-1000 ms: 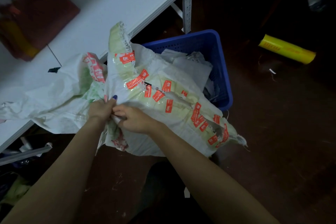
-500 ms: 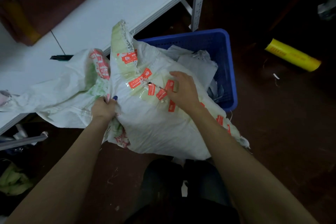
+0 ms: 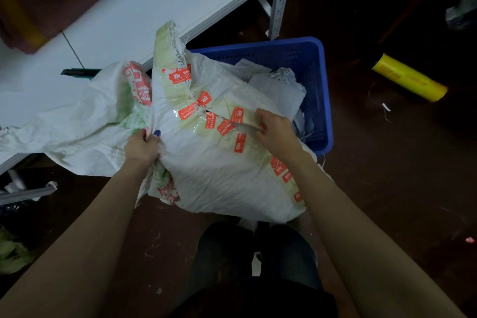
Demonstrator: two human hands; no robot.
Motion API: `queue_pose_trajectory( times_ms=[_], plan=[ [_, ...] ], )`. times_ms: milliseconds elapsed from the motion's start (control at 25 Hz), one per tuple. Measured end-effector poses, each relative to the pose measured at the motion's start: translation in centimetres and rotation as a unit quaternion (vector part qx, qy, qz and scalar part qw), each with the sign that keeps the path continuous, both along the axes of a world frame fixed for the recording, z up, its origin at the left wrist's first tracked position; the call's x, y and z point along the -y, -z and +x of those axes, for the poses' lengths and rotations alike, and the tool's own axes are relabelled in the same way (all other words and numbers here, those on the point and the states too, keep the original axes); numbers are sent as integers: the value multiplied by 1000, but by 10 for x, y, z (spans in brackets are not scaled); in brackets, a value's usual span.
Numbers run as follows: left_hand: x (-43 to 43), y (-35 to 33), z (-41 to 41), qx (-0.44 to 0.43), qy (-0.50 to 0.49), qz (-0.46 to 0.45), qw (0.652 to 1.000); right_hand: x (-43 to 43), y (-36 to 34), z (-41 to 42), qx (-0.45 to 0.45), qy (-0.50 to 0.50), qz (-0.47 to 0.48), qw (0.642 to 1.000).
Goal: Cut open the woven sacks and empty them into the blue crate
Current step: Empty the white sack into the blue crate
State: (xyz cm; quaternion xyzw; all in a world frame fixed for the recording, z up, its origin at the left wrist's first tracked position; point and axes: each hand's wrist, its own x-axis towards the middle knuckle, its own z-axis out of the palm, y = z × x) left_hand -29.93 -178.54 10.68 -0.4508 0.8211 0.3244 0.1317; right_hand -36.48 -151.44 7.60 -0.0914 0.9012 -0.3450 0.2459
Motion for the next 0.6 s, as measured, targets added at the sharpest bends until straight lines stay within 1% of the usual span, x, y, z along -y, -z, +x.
queue_pose_trajectory(
  times_ms=[80, 160, 200, 280, 360, 400, 480, 560, 600],
  plan=[
    [2, 2, 2, 3, 1, -3, 1000, -10, 8, 5, 37, -18, 31, 999],
    [2, 3, 4, 5, 4, -4, 1000, -23, 10, 12, 93, 0, 62, 994],
    [3, 4, 5, 7, 5, -5, 1000, -29, 10, 15, 108, 10, 72, 991],
    [4, 6, 5, 9, -2, -5, 1000, -39, 9, 20, 108, 9, 64, 992],
    [6, 8, 5, 12, -18, -9, 1000, -51, 8, 25, 140, 38, 35, 989],
    [7, 8, 5, 13, -21, -13, 1000, -57, 8, 27, 169, 92, 13, 981],
    [9, 10, 6, 12, -18, -22, 1000, -69, 13, 31, 182, 220, -11, 958],
    [8, 10, 7, 11, -17, -32, 999, -82, 17, 34, 172, 312, 5, 934],
    [7, 10, 8, 9, -18, -36, 999, -88, 19, 36, 186, 346, 19, 919]
  ],
)
